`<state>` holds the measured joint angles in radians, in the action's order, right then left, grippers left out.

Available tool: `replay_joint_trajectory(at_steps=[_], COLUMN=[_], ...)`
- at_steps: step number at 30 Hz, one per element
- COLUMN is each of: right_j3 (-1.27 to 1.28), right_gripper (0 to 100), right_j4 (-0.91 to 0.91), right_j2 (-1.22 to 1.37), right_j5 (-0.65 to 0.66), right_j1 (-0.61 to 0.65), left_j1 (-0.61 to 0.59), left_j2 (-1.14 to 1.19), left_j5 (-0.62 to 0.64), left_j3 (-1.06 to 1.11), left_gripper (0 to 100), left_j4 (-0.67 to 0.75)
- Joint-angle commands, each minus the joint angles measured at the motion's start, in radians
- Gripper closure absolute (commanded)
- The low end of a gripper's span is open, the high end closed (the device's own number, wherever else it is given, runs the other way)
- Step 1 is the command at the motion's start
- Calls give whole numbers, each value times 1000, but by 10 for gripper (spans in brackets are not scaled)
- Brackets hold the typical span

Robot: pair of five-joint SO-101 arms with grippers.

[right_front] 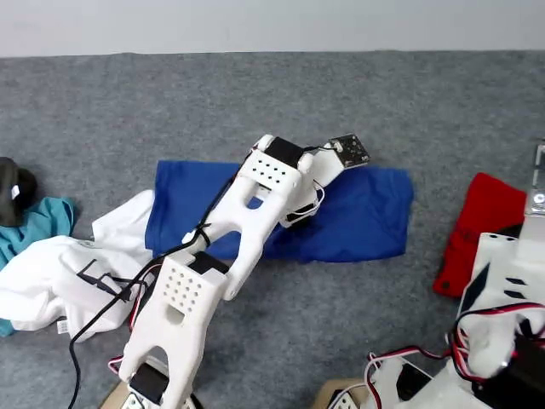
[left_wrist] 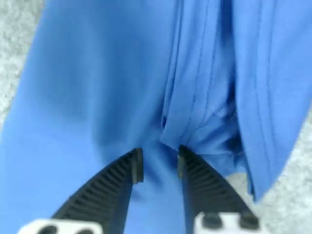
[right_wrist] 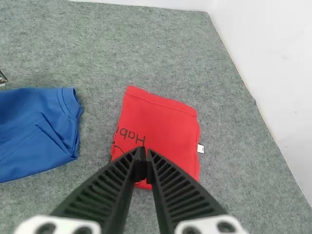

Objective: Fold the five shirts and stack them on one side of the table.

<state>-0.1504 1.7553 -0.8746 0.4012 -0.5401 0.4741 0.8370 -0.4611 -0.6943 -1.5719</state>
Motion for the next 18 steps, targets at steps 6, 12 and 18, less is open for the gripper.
replay_joint_trajectory(at_steps=[6,12,18], right_j3=[0,0,0], right_gripper=[989,989,989], right_j4=[39,39,39], right_j2=[4,4,4], right_j5=[-11,-11,-11], right_j1=[-10,-10,-10], left_j1=[43,130,212], left_j2=[-97,-176,-241], left_j5=[3,32,64], left_j3=[-260,-165,71], left_gripper=[882,882,882], left_j4=[-184,-184,-181])
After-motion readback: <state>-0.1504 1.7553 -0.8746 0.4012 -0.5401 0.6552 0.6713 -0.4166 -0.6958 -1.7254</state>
